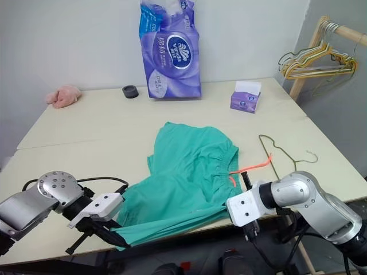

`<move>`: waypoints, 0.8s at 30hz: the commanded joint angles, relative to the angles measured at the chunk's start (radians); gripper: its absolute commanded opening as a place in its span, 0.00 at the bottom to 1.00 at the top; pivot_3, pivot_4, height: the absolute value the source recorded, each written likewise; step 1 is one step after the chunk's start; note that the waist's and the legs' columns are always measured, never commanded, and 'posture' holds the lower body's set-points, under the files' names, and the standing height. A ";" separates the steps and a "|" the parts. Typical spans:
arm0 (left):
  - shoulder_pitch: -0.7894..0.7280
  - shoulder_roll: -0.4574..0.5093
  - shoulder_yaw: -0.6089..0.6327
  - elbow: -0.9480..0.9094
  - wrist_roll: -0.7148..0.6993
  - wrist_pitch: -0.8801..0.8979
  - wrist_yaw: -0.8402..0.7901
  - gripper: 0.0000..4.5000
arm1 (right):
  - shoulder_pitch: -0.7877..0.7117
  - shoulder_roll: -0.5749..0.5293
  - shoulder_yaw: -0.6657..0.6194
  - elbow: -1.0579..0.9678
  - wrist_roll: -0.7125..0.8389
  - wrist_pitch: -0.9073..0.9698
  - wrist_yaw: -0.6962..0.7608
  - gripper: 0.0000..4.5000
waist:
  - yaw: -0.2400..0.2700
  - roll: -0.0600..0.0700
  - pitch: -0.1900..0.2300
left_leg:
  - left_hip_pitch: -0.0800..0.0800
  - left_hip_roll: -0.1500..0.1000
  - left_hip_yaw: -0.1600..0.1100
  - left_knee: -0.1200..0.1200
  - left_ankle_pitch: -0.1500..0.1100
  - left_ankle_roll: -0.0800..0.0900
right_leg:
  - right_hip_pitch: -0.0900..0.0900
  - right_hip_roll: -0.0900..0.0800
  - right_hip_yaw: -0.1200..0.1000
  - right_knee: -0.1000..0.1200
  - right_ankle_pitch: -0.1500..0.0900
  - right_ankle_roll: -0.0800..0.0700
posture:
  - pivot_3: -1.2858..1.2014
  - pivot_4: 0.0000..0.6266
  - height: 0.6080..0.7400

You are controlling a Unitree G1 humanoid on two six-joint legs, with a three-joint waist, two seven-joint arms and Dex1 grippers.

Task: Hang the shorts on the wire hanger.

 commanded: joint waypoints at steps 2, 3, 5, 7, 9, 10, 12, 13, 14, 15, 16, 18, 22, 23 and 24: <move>0.025 -0.001 0.034 -0.010 0.030 0.044 -0.031 0.01 | 0.021 -0.047 -0.062 -0.015 -0.007 0.043 0.027 0.00 | 0.000 0.000 0.000 | 0.000 0.000 0.001 0.000 0.000 0.000 | 0.000 0.000 0.000 0.000 0.000 0.000 | 0.47 0.11 1.00; 0.029 -0.007 0.038 -0.017 0.030 0.055 -0.031 0.01 | 0.026 -0.051 -0.061 -0.019 -0.004 0.042 0.035 0.00 | 0.000 0.000 0.000 | 0.000 0.000 0.001 0.000 0.000 0.000 | 0.000 0.000 0.000 0.000 0.000 0.000 | 0.47 0.11 1.00; 0.030 -0.031 0.053 -0.038 0.010 0.108 0.001 0.00 | 0.030 -0.054 -0.067 -0.030 0.007 0.066 0.042 0.10 | 0.000 0.000 0.000 | 0.000 0.000 0.001 0.000 0.000 0.000 | 0.000 0.001 0.000 -0.001 0.000 0.000 | 0.47 0.11 1.00; 0.033 -0.047 0.069 -0.055 -0.002 0.148 0.011 0.14 | 0.035 -0.069 -0.075 -0.046 0.025 0.092 0.066 0.21 | 0.000 0.000 0.001 | 0.000 0.000 0.002 0.000 0.000 0.000 | 0.000 0.001 0.000 -0.001 0.000 0.000 | 0.47 0.11 1.00; 0.040 -0.055 0.085 -0.069 -0.008 0.172 0.006 0.27 | 0.039 -0.080 -0.085 -0.058 0.039 0.108 0.082 0.36 | 0.000 0.000 0.001 | 0.000 0.000 0.001 0.000 0.000 0.000 | 0.000 0.001 0.000 -0.001 0.000 0.000 | 0.47 0.11 1.00; 0.046 -0.058 0.094 -0.075 -0.008 0.179 0.005 0.33 | 0.041 -0.084 -0.091 -0.065 0.046 0.115 0.088 0.43 | 0.000 0.000 0.001 | 0.000 0.001 0.001 0.000 0.000 0.000 | 0.000 0.001 0.000 -0.002 0.000 0.000 | 0.46 0.10 1.00; 0.054 -0.062 0.107 -0.084 -0.006 0.189 0.001 0.46 | 0.044 -0.088 -0.102 -0.078 0.061 0.131 0.098 0.58 | 0.000 0.000 0.001 | 0.000 0.001 0.001 0.000 0.000 0.000 | 0.000 0.001 0.000 -0.002 0.000 0.000 | 0.46 0.10 1.00; 0.059 -0.063 0.114 -0.088 -0.005 0.194 -0.002 0.52 | 0.044 -0.090 -0.107 -0.087 0.074 0.143 0.105 0.64 | 0.000 0.000 0.001 | 0.000 0.001 0.001 -0.001 0.000 0.000 | 0.000 0.001 0.000 -0.002 0.000 0.000 | 0.46 0.10 1.00; 0.065 -0.065 0.124 -0.093 -0.009 0.199 -0.005 0.60 | 0.046 -0.095 -0.119 -0.102 0.098 0.166 0.114 0.74 | 0.000 0.000 0.001 | 0.000 0.001 0.001 -0.001 0.000 0.000 | 0.000 0.001 0.000 -0.002 0.000 0.000 | 0.46 0.10 1.00; 0.071 -0.067 0.139 -0.100 -0.021 0.208 -0.007 0.65 | 0.048 -0.102 -0.133 -0.116 0.121 0.189 0.124 0.80 | 0.000 0.000 0.001 | 0.000 0.001 0.001 -0.001 0.000 0.000 | 0.000 0.001 0.001 -0.002 0.000 0.000 | 0.46 0.10 1.00; 0.074 -0.074 0.162 -0.112 -0.049 0.224 -0.004 0.72 | 0.053 -0.115 -0.157 -0.131 0.158 0.217 0.137 0.87 | 0.000 0.000 0.001 | 0.000 0.001 0.001 -0.001 0.000 0.000 | 0.000 0.001 0.001 -0.002 0.000 0.000 | 0.46 0.10 1.00; 0.046 -0.113 0.218 -0.118 -0.114 0.271 0.023 0.84 | 0.054 -0.127 -0.225 -0.137 0.224 0.264 0.145 1.00 | 0.001 -0.001 0.001 | 0.000 0.001 0.001 -0.001 0.000 0.000 | 0.000 0.001 0.000 -0.002 0.000 0.000 | 0.46 0.10 1.00; -0.038 -0.202 0.291 -0.087 -0.173 0.353 0.103 0.96 | 0.056 -0.142 -0.350 -0.119 0.315 0.339 0.134 1.00 | 0.009 -0.002 0.001 | 0.000 0.001 0.001 0.000 0.000 0.000 | 0.001 0.001 0.000 -0.003 0.000 0.000 | 0.46 0.10 1.00; -0.077 -0.237 0.309 -0.062 -0.183 0.374 0.135 0.96 | 0.056 -0.137 -0.398 -0.102 0.345 0.371 0.119 1.00 | 0.013 -0.002 0.001 | 0.000 0.000 0.001 0.000 0.000 0.000 | 0.001 0.001 0.000 -0.003 0.000 0.000 | 0.46 0.10 1.00; -0.111 -0.271 0.318 -0.034 -0.177 0.379 0.167 0.96 | 0.054 -0.128 -0.436 -0.085 0.367 0.407 0.095 1.00 | 0.017 -0.002 0.001 | 0.000 0.000 0.001 0.000 0.000 0.000 | 0.001 0.001 0.001 -0.003 0.000 0.000 | 0.46 0.10 1.00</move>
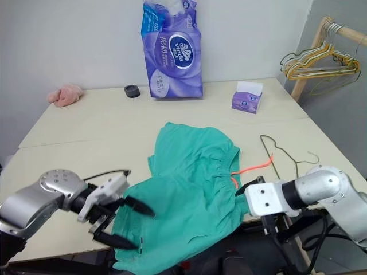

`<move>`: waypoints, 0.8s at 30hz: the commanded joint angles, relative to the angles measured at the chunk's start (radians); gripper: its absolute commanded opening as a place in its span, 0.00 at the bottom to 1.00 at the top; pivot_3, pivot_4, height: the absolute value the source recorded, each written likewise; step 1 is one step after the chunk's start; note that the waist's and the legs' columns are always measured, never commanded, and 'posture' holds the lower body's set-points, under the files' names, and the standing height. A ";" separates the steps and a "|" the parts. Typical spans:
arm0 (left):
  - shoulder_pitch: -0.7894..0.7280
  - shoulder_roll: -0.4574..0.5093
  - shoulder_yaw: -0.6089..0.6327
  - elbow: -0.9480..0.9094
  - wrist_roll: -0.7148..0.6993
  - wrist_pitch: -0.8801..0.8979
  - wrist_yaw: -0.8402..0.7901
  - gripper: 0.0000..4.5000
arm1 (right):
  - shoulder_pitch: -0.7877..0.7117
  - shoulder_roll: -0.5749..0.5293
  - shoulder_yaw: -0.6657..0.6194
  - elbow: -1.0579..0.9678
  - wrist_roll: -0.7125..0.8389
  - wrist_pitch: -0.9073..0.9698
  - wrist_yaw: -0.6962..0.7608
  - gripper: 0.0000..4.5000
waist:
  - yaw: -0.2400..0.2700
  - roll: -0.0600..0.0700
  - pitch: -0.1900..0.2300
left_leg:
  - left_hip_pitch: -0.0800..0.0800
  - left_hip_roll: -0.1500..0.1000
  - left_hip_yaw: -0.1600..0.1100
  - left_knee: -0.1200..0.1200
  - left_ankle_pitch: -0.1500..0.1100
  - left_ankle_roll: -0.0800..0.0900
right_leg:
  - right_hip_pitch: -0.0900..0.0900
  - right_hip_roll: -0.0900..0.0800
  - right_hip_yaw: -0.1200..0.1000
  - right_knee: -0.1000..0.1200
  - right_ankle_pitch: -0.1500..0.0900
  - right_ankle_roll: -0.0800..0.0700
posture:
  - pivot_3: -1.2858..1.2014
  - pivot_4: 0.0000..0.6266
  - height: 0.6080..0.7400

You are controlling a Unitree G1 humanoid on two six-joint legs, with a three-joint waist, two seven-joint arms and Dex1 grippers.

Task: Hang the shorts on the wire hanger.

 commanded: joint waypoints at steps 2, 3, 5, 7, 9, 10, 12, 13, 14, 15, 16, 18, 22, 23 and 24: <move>-0.129 -0.133 0.063 0.112 0.044 -0.014 0.159 0.96 | -0.002 0.044 -0.165 0.073 0.053 0.114 -0.130 1.00 | 0.006 -0.001 -0.001 | 0.000 -0.001 0.000 0.000 0.000 0.000 | 0.001 0.000 0.001 0.000 0.000 0.000 | 0.46 0.10 1.00; -0.147 -0.172 0.059 0.137 0.088 -0.056 0.201 0.96 | 0.011 0.075 -0.183 0.095 0.040 0.138 -0.189 1.00 | 0.007 -0.001 -0.001 | 0.000 -0.001 0.000 0.000 0.000 0.000 | 0.001 0.000 0.001 -0.001 0.001 0.000 | 0.46 0.10 1.00; -0.167 -0.230 0.054 0.159 0.140 -0.119 0.239 0.96 | 0.042 0.134 -0.214 0.130 0.024 0.218 -0.301 1.00 | 0.008 -0.002 -0.002 | 0.000 -0.001 0.000 0.000 0.000 0.000 | 0.002 0.001 0.002 -0.003 0.002 -0.001 | 0.46 0.10 1.00; -0.169 -0.267 0.054 0.135 0.128 -0.111 0.239 0.96 | 0.091 0.214 -0.261 0.148 0.002 0.291 -0.427 1.00 | 0.007 -0.003 -0.002 | -0.001 0.000 0.000 -0.001 0.000 0.000 | 0.002 0.001 0.004 -0.005 0.004 -0.004 | 0.45 0.11 1.00; -0.169 -0.290 0.042 0.108 0.129 -0.114 0.225 0.96 | 0.150 0.316 -0.321 0.146 -0.004 0.388 -0.552 1.00 | 0.006 -0.003 -0.002 | -0.003 0.001 0.000 -0.001 0.000 0.000 | 0.000 0.001 0.005 -0.006 0.005 -0.006 | 0.45 0.11 1.00; -0.178 -0.311 0.031 0.118 0.165 -0.158 0.240 0.96 | 0.170 0.369 -0.350 0.145 0.002 0.438 -0.607 1.00 | 0.006 -0.003 -0.002 | -0.004 0.000 0.000 -0.002 0.000 0.000 | -0.001 0.001 0.005 -0.006 0.005 -0.006 | 0.45 0.11 1.00; -0.217 -0.374 0.016 0.165 0.234 -0.235 0.299 0.96 | 0.183 0.484 -0.392 0.156 -0.012 0.506 -0.727 1.00 | 0.007 -0.003 -0.003 | -0.004 0.001 0.000 -0.002 0.000 0.000 | -0.001 0.001 0.005 -0.006 0.005 -0.006 | 0.45 0.11 1.00; -0.238 -0.413 0.008 0.194 0.278 -0.291 0.338 0.96 | 0.186 0.523 -0.399 0.171 -0.034 0.517 -0.781 1.00 | 0.008 -0.002 -0.003 | -0.003 0.000 0.000 -0.002 0.000 0.000 | 0.000 0.001 0.005 -0.006 0.005 -0.006 | 0.45 0.11 1.00; -0.253 -0.443 0.002 0.217 0.313 -0.332 0.369 0.96 | 0.187 0.549 -0.403 0.183 -0.050 0.529 -0.819 1.00 | 0.007 -0.002 -0.003 | -0.003 0.000 0.000 -0.001 0.000 0.000 | 0.000 0.001 0.005 -0.006 0.005 -0.005 | 0.44 0.11 1.00; -0.264 -0.469 -0.005 0.237 0.343 -0.369 0.390 0.96 | 0.184 0.574 -0.407 0.201 -0.058 0.533 -0.848 1.00 | 0.007 -0.002 -0.003 | -0.003 0.000 0.000 -0.001 0.000 0.000 | 0.000 0.001 0.006 -0.006 0.006 -0.004 | 0.44 0.11 1.00; -0.270 -0.488 -0.011 0.251 0.362 -0.395 0.398 0.96 | 0.180 0.591 -0.408 0.218 -0.067 0.530 -0.871 1.00 | 0.006 -0.002 -0.003 | -0.003 -0.001 0.001 -0.001 0.000 0.000 | 0.000 0.001 0.006 -0.006 0.007 -0.002 | 0.44 0.11 1.00; -0.275 -0.523 -0.025 0.261 0.377 -0.414 0.400 0.96 | 0.161 0.613 -0.413 0.282 -0.089 0.511 -0.919 1.00 | 0.001 -0.001 -0.003 | -0.002 -0.001 0.003 -0.001 0.000 0.000 | 0.000 0.001 0.006 -0.006 0.006 0.001 | 0.44 0.10 1.00; -0.279 -0.571 -0.063 0.255 0.403 -0.433 0.391 0.96 | 0.086 0.581 -0.405 0.481 -0.138 0.416 -0.958 1.00 | -0.021 -0.001 -0.003 | -0.002 -0.001 0.005 -0.001 0.000 0.000 | 0.000 0.001 0.008 -0.007 0.007 0.000 | 0.44 0.10 1.00; -0.280 -0.581 -0.067 0.252 0.407 -0.431 0.396 0.96 | 0.067 0.572 -0.404 0.521 -0.138 0.405 -0.953 1.00 | -0.025 -0.001 -0.003 | -0.002 -0.001 0.006 -0.001 0.000 0.000 | 0.000 0.001 0.008 -0.007 0.008 -0.002 | 0.44 0.10 1.00; -0.280 -0.587 -0.068 0.249 0.408 -0.428 0.400 0.96 | 0.055 0.565 -0.402 0.546 -0.136 0.397 -0.947 1.00 | -0.030 -0.001 -0.003 | -0.002 -0.001 0.006 -0.001 0.000 0.000 | 0.000 0.001 0.009 -0.007 0.009 -0.002 | 0.44 0.10 1.00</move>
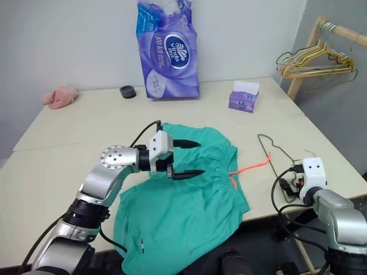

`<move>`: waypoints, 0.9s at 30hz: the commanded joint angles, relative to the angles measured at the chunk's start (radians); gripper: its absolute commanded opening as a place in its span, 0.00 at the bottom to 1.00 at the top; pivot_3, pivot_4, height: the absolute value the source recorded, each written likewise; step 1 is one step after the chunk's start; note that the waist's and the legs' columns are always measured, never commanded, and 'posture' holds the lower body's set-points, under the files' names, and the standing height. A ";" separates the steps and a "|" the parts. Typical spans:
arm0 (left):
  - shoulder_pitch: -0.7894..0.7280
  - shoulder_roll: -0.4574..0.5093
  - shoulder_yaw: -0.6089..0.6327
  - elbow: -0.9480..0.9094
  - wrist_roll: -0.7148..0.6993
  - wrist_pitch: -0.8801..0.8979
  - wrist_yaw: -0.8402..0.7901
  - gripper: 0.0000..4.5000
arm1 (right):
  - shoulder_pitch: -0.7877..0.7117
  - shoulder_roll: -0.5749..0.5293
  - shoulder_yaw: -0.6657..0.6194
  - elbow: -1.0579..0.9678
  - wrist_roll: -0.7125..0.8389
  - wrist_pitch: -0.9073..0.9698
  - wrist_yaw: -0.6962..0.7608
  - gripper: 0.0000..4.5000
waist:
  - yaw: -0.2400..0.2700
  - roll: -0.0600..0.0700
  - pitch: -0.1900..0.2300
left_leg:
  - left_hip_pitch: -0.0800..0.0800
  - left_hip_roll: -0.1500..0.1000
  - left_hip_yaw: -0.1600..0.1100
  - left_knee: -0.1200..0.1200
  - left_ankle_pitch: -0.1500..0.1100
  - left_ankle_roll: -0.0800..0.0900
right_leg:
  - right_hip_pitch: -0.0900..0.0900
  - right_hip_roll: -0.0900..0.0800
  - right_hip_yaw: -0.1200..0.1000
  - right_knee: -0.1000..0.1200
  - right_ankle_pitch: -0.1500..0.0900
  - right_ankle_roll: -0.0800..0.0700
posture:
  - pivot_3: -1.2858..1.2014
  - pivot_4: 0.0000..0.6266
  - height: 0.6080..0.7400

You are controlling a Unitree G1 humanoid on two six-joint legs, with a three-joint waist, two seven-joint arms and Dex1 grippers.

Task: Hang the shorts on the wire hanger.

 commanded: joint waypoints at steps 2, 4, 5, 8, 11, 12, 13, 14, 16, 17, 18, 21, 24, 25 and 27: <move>-0.023 -0.025 -0.001 -0.035 0.000 0.008 0.016 0.96 | -0.092 -0.050 -0.015 0.153 -0.005 -0.067 0.023 1.00 | -0.018 0.000 0.000 | 0.000 0.000 0.000 0.000 0.000 0.000 | 0.000 0.001 0.003 0.000 0.000 0.000 | 0.44 0.10 1.00; -0.022 -0.029 -0.002 -0.044 -0.005 0.021 0.011 0.96 | -0.131 -0.073 -0.007 0.238 0.003 -0.075 0.052 1.00 | -0.025 0.000 0.000 | 0.000 0.000 0.000 0.000 0.000 0.000 | 0.000 0.001 0.004 0.000 0.000 0.000 | 0.44 0.10 1.00; -0.022 -0.027 -0.002 -0.047 -0.004 0.023 0.008 0.96 | -0.145 -0.096 0.016 0.268 0.003 -0.077 0.084 1.00 | -0.026 0.000 0.000 | 0.000 0.000 0.000 -0.001 0.000 0.000 | 0.000 0.001 0.005 0.000 0.000 0.000 | 0.44 0.10 1.00; -0.023 -0.024 0.000 -0.048 -0.001 0.025 0.000 0.96 | -0.193 -0.149 0.073 0.341 0.007 -0.065 0.162 1.00 | -0.030 0.000 0.000 | 0.000 0.000 0.001 -0.001 0.000 0.000 | 0.000 0.002 0.005 0.000 0.000 0.000 | 0.44 0.10 1.00; -0.027 -0.023 0.001 -0.049 0.000 0.028 -0.003 0.98 | -0.248 -0.203 0.167 0.419 -0.005 -0.060 0.256 0.91 | -0.034 0.000 0.000 | 0.001 0.000 0.002 -0.001 0.000 0.000 | 0.000 0.002 0.006 -0.001 -0.001 0.002 | 0.44 0.10 1.00; -0.028 -0.023 0.000 -0.050 0.000 0.030 -0.003 0.98 | -0.262 -0.213 0.193 0.440 -0.007 -0.059 0.279 0.87 | -0.036 0.000 0.000 | 0.001 0.000 0.002 -0.001 0.000 0.000 | 0.000 0.002 0.006 -0.001 -0.002 0.004 | 0.44 0.10 1.00; -0.027 -0.022 0.000 -0.051 0.000 0.031 -0.003 0.98 | -0.270 -0.221 0.216 0.452 -0.015 -0.065 0.293 0.80 | -0.037 0.000 0.000 | 0.001 0.000 0.002 -0.001 0.000 0.000 | 0.000 0.002 0.007 -0.001 -0.002 0.005 | 0.44 0.10 1.00; -0.027 -0.023 -0.001 -0.052 0.001 0.032 -0.002 0.98 | -0.275 -0.227 0.236 0.461 -0.023 -0.073 0.304 0.71 | -0.038 0.000 0.000 | 0.001 0.001 0.002 -0.001 0.000 0.000 | 0.000 0.002 0.007 -0.001 -0.002 0.005 | 0.44 0.09 1.00; -0.023 -0.023 0.000 -0.056 0.002 0.031 0.003 0.98 | -0.279 -0.219 0.268 0.465 -0.025 -0.057 0.318 0.57 | -0.042 -0.001 -0.001 | 0.001 0.001 0.002 -0.001 0.000 0.000 | 0.000 0.002 0.007 -0.001 -0.002 0.005 | 0.44 0.09 1.00; -0.021 -0.023 0.000 -0.058 0.004 0.030 0.006 0.98 | -0.274 -0.213 0.287 0.464 -0.028 -0.050 0.322 0.48 | -0.043 -0.003 -0.002 | 0.001 0.002 0.002 -0.001 0.000 0.000 | 0.000 0.002 0.007 -0.001 -0.002 0.005 | 0.44 0.09 1.00; -0.018 -0.022 0.000 -0.059 0.005 0.030 0.008 0.98 | -0.269 -0.208 0.300 0.466 -0.031 -0.046 0.321 0.40 | -0.043 -0.004 -0.003 | 0.001 0.002 0.002 -0.001 0.000 0.000 | 0.000 0.002 0.007 -0.001 -0.002 0.005 | 0.44 0.09 1.00; -0.015 -0.022 0.003 -0.064 0.005 0.036 0.014 0.98 | -0.258 -0.187 0.284 0.489 -0.024 -0.030 0.298 0.17 | -0.043 -0.011 -0.009 | 0.001 0.002 0.001 -0.001 0.000 0.000 | 0.000 0.002 0.006 -0.001 -0.002 0.005 | 0.44 0.09 1.00; -0.012 -0.021 0.010 -0.066 0.003 0.046 0.025 0.98 | -0.261 -0.171 0.242 0.512 -0.027 -0.036 0.263 0.01 | -0.043 -0.017 -0.017 | 0.001 0.002 0.001 -0.001 0.000 0.000 | 0.001 0.002 0.006 -0.001 -0.002 0.005 | 0.44 0.09 1.00; -0.015 -0.025 0.017 -0.062 0.002 0.051 0.037 0.98 | -0.266 -0.172 0.228 0.521 -0.036 -0.058 0.245 0.01 | -0.042 -0.017 -0.017 | 0.001 0.002 0.001 -0.001 0.000 0.000 | 0.002 0.001 0.006 -0.002 -0.002 0.005 | 0.44 0.09 1.00; -0.022 -0.031 0.026 -0.052 0.002 0.057 0.060 0.98 | -0.275 -0.173 0.203 0.533 -0.047 -0.085 0.214 0.01 | -0.042 -0.017 -0.017 | 0.003 0.001 0.001 0.000 0.000 0.000 | 0.005 0.000 0.006 -0.004 -0.002 0.007 | 0.44 0.09 1.00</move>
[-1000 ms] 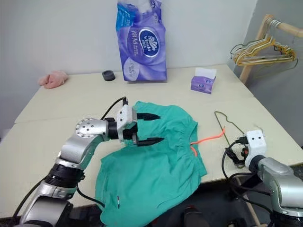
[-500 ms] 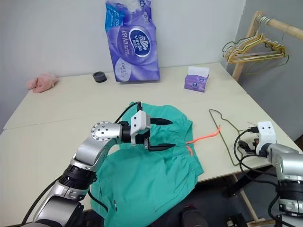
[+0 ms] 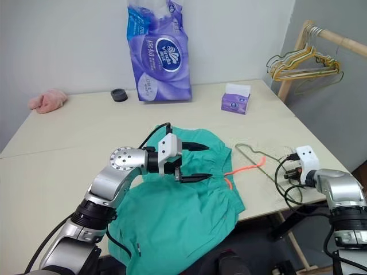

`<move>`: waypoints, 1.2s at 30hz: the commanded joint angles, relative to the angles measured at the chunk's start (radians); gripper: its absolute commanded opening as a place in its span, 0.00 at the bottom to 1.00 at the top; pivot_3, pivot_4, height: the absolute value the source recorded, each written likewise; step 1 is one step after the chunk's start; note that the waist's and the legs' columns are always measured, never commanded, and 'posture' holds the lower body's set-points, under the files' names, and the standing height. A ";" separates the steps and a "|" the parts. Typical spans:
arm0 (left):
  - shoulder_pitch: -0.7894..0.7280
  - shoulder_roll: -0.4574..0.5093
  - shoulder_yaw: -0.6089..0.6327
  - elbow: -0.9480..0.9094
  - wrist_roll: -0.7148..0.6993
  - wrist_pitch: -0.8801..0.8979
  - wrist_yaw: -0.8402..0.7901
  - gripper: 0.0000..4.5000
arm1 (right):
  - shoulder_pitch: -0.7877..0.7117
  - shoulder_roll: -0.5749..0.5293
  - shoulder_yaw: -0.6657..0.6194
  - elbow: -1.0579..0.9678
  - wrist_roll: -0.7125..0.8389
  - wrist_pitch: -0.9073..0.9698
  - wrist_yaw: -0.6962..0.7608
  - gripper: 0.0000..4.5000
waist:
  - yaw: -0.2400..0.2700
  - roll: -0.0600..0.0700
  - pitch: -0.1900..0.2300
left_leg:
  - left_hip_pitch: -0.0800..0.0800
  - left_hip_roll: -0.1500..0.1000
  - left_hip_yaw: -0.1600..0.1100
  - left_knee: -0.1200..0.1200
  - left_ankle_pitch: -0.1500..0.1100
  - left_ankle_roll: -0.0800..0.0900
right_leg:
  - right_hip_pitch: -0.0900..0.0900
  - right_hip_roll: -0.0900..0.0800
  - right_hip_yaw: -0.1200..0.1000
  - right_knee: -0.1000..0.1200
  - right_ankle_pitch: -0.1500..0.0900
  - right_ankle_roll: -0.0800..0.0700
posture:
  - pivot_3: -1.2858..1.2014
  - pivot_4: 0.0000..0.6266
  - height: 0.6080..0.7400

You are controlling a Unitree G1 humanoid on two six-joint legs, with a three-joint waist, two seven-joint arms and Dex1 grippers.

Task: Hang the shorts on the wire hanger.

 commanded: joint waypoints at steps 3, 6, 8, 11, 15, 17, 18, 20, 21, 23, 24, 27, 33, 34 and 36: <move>-0.040 -0.019 0.051 0.016 0.007 0.005 0.079 0.98 | -0.012 -0.006 -0.066 0.079 -0.041 -0.063 -0.111 0.01 | 0.005 0.001 0.000 | 0.000 -0.001 0.000 0.000 0.000 0.000 | 0.003 -0.001 0.000 -0.004 0.002 0.003 | 0.44 0.08 1.00; -0.076 -0.014 0.081 0.078 0.007 0.038 0.114 0.99 | -0.022 -0.054 -0.082 0.046 -0.076 -0.170 -0.138 0.00 | 0.014 0.004 0.002 | 0.000 -0.003 0.001 0.001 0.000 0.000 | 0.003 -0.003 0.001 -0.006 0.003 0.004 | 0.44 0.09 1.00; -0.115 -0.001 0.118 0.145 -0.007 0.064 0.128 0.99 | -0.029 -0.099 -0.090 -0.022 -0.098 -0.232 -0.137 0.00 | 0.015 0.012 0.005 | -0.001 -0.004 0.003 0.001 0.000 0.000 | 0.002 -0.004 0.003 -0.006 0.003 0.006 | 0.44 0.09 1.00; -0.169 0.007 0.156 0.233 0.000 0.051 0.149 0.99 | -0.020 -0.136 -0.090 -0.133 -0.105 -0.277 -0.114 0.00 | 0.011 0.016 0.004 | -0.003 -0.004 0.010 0.000 0.000 0.000 | -0.004 -0.003 0.009 -0.003 0.003 0.008 | 0.44 0.09 1.00; -0.272 0.020 0.233 0.370 -0.055 0.112 0.133 0.99 | 0.030 -0.166 -0.054 -0.402 -0.110 -0.332 -0.065 0.00 | -0.004 0.015 0.004 | -0.002 -0.002 0.010 -0.001 -0.001 0.001 | -0.006 0.000 0.011 -0.003 0.003 0.008 | 0.44 0.09 1.00; -0.299 0.042 0.236 0.399 -0.089 0.144 0.050 0.99 | 0.054 -0.169 -0.013 -0.506 -0.130 -0.375 -0.039 0.00 | -0.011 0.015 0.004 | -0.003 -0.001 0.010 -0.001 -0.001 0.001 | -0.006 0.001 0.010 -0.003 0.002 0.008 | 0.43 0.09 1.00; -0.305 0.053 0.233 0.406 -0.098 0.148 0.006 0.99 | 0.061 -0.172 0.006 -0.537 -0.142 -0.392 -0.029 0.00 | -0.014 0.016 0.004 | -0.003 0.000 0.010 -0.002 -0.001 0.001 | -0.007 0.001 0.011 -0.003 0.002 0.008 | 0.43 0.09 1.00; -0.326 0.096 0.214 0.426 -0.114 0.191 -0.108 0.99 | 0.068 -0.171 0.060 -0.605 -0.165 -0.449 0.002 0.00 | -0.018 0.016 0.004 | -0.003 0.000 0.010 -0.002 -0.002 0.000 | -0.007 0.001 0.010 -0.003 0.001 0.010 | 0.43 0.09 1.00; -0.337 0.116 0.200 0.447 -0.099 0.182 -0.145 0.99 | 0.069 -0.173 0.082 -0.625 -0.181 -0.492 0.014 0.00 | -0.021 0.016 0.004 | -0.003 -0.001 0.010 -0.002 -0.002 0.000 | -0.007 0.001 0.011 -0.003 0.001 0.010 | 0.43 0.09 1.00; -0.361 0.142 0.182 0.495 -0.069 0.160 -0.193 0.99 | 0.071 -0.175 0.112 -0.654 -0.206 -0.542 0.033 0.00 | -0.027 0.016 0.004 | -0.003 -0.001 0.011 -0.002 -0.002 0.000 | -0.007 0.000 0.011 -0.003 0.001 0.010 | 0.43 0.09 1.00; -0.368 0.145 0.180 0.511 -0.062 0.155 -0.201 0.99 | 0.072 -0.173 0.116 -0.658 -0.213 -0.551 0.036 0.00 | -0.027 0.015 0.004 | -0.003 -0.001 0.011 -0.002 -0.002 0.000 | -0.007 0.000 0.011 -0.003 0.001 0.010 | 0.43 0.09 1.00; -0.388 0.183 0.139 0.555 -0.033 0.140 -0.310 0.99 | 0.049 -0.160 0.131 -0.663 -0.231 -0.621 0.049 0.00 | -0.027 0.014 0.005 | -0.003 -0.002 0.011 -0.001 -0.002 0.000 | -0.007 -0.001 0.010 -0.004 0.001 0.010 | 0.43 0.09 1.00; -0.377 0.190 0.091 0.591 0.030 0.071 -0.375 0.99 | 0.013 -0.129 0.163 -0.683 -0.257 -0.698 0.083 0.00 | -0.033 0.013 0.006 | -0.003 -0.002 0.011 -0.001 -0.002 0.000 | -0.007 -0.001 0.011 -0.003 0.001 0.010 | 0.43 0.08 1.00; -0.368 0.187 0.088 0.588 0.036 0.061 -0.375 0.99 | 0.008 -0.124 0.167 -0.686 -0.260 -0.700 0.086 0.00 | -0.033 0.013 0.006 | -0.003 -0.002 0.011 -0.001 -0.002 0.000 | -0.007 -0.001 0.011 -0.003 0.001 0.009 | 0.43 0.09 1.00; -0.358 0.178 0.084 0.597 0.054 0.038 -0.359 0.99 | -0.004 -0.116 0.174 -0.692 -0.264 -0.708 0.095 0.00 | -0.033 0.013 0.006 | -0.003 -0.001 0.011 -0.001 -0.002 0.000 | -0.007 -0.001 0.011 -0.003 0.001 0.009 | 0.43 0.09 1.00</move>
